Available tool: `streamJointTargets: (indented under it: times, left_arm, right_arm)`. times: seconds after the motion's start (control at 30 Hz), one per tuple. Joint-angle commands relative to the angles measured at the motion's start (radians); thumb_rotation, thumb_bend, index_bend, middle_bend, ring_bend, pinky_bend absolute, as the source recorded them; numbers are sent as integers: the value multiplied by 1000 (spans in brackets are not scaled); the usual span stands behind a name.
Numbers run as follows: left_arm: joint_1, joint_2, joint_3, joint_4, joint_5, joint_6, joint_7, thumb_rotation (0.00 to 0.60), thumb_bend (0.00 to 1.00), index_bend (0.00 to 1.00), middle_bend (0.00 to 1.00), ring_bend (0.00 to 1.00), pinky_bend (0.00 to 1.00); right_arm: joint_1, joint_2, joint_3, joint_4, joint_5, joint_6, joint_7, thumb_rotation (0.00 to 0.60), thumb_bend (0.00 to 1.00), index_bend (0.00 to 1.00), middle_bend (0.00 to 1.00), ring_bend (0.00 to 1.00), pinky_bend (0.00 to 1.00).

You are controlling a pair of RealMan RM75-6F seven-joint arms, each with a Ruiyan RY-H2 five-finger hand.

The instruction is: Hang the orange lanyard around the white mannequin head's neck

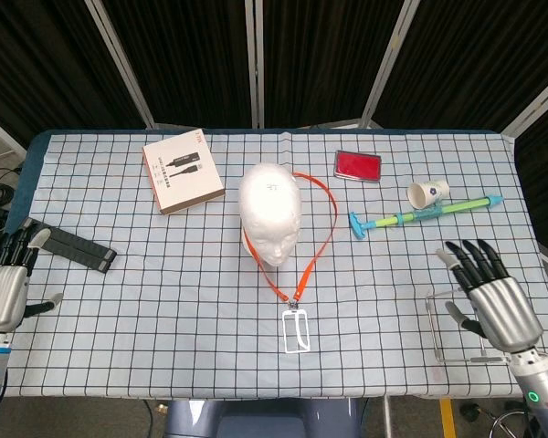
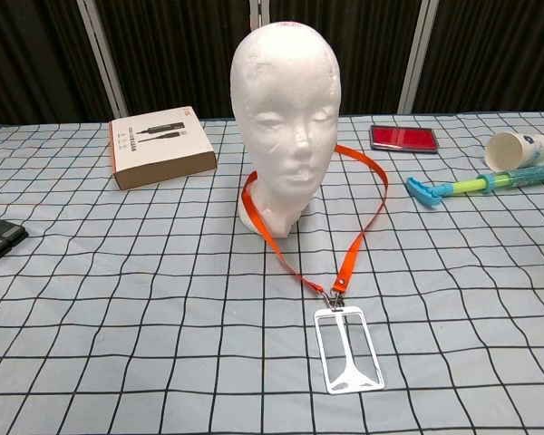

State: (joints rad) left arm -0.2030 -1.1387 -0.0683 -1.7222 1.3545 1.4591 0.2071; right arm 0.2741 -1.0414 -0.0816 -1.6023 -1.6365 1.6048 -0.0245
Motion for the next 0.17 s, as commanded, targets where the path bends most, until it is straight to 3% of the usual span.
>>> streamJointTargets:
  times: [0.03, 0.17]
  left_arm:
    - [18, -4, 16, 15, 28, 22, -13, 600, 0, 0, 0, 0, 0]
    - [42, -7, 30, 37, 69, 55, -36, 600, 0, 0, 0, 0, 0]
  right_arm:
    - [-61, -2, 10, -30, 45, 39, -62, 600, 0, 0, 0, 0, 0]
    - [-103, -23, 18, -27, 60, 63, -80, 600, 0, 0, 0, 0, 0]
